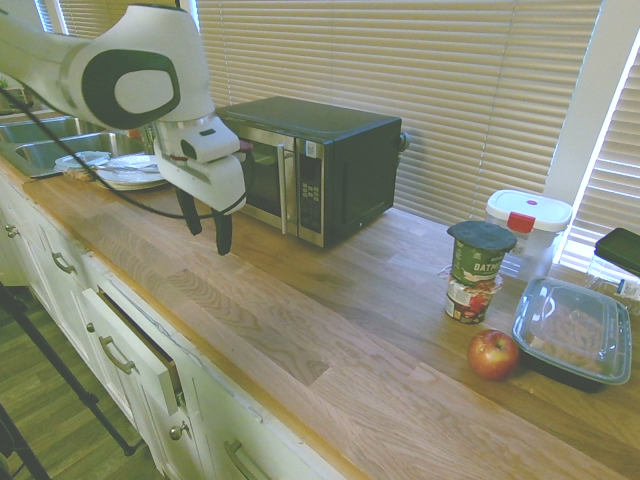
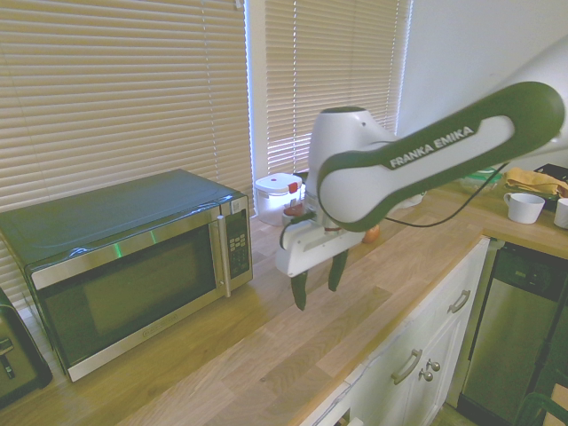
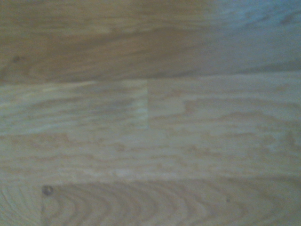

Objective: Close the microwave

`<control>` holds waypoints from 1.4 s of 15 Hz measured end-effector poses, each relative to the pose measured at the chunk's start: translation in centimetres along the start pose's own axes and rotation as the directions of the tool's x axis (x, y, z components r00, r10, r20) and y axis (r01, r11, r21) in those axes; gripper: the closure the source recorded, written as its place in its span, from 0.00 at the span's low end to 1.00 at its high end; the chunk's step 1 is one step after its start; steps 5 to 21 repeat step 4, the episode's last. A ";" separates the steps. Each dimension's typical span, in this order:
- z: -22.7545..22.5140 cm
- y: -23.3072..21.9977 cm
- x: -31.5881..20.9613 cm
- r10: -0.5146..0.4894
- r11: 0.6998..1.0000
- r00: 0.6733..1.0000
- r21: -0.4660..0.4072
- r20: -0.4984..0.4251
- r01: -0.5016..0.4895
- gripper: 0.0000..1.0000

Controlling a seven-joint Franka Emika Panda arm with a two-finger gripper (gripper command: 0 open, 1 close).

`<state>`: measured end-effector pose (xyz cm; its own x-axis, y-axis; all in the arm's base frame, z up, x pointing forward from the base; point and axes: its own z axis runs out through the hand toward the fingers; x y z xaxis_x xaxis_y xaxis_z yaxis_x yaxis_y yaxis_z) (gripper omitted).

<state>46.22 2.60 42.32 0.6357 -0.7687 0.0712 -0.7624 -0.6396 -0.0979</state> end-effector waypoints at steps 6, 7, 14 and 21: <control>1.1 4.3 -2.5 0.017 1.000 1.000 0.003 -0.006 -0.017 0.00; 1.1 4.3 -2.5 0.017 1.000 1.000 0.003 -0.006 -0.017 0.00; 1.1 4.3 -2.5 0.017 1.000 1.000 0.003 -0.006 -0.017 0.00; 1.1 4.3 -2.5 0.017 1.000 1.000 0.003 -0.006 -0.017 0.00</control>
